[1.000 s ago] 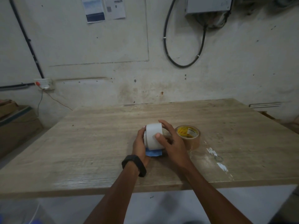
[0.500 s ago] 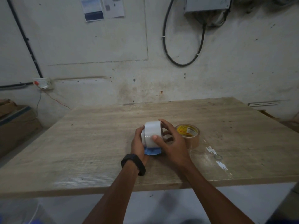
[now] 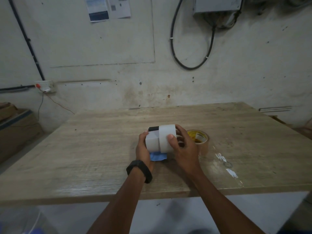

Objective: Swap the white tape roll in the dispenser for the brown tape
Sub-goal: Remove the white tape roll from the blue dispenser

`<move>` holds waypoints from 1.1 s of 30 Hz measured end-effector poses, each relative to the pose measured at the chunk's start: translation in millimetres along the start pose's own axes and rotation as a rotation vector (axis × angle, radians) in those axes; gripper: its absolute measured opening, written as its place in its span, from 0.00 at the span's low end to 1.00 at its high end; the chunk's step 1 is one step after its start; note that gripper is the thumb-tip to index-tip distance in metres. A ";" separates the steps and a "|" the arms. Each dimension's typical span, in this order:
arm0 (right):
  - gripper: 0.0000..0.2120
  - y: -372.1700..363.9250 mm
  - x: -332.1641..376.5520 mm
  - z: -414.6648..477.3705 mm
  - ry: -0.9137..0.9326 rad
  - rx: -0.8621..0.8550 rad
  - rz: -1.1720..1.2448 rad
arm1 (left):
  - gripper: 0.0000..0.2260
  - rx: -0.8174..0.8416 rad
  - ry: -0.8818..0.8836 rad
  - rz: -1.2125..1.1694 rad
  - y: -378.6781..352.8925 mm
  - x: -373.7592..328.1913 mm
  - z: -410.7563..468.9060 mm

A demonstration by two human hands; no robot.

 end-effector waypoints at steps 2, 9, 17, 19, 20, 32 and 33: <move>0.22 0.5 -0.8 -0.4 -0.015 -0.007 0.013 | 0.25 -0.017 -0.015 0.002 0.5 -1.8 0.3; 0.21 5.7 7.5 -2.3 -0.006 -0.082 0.069 | 0.24 -0.008 -0.020 -0.046 0.8 -0.9 4.7; 0.28 12.7 6.8 -5.0 -0.018 -0.001 0.292 | 0.23 -0.054 0.000 -0.040 1.1 -1.9 -1.2; 0.30 13.7 8.2 -5.1 -0.013 -0.007 0.267 | 0.22 -0.048 -0.014 -0.016 1.7 -1.4 1.1; 0.30 13.6 8.4 -5.4 -0.020 -0.014 0.260 | 0.23 -0.050 -0.018 -0.010 2.6 -0.7 2.3; 0.32 12.8 9.7 -7.2 -0.089 -0.054 0.302 | 0.28 -0.036 -0.005 -0.045 -1.2 -1.5 -1.2; 0.33 12.8 10.2 -7.0 -0.091 -0.057 0.301 | 0.32 -0.029 0.001 -0.046 -2.0 -1.7 -2.6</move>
Point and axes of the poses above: each hand's wrist, its own z-axis towards the middle knuckle, its own y-axis out of the back of the hand, x = y × z, the point moved 4 cm from there along z, towards the middle knuckle, and after that the axes turned 12 degrees about -x, right-handed, at the moved point
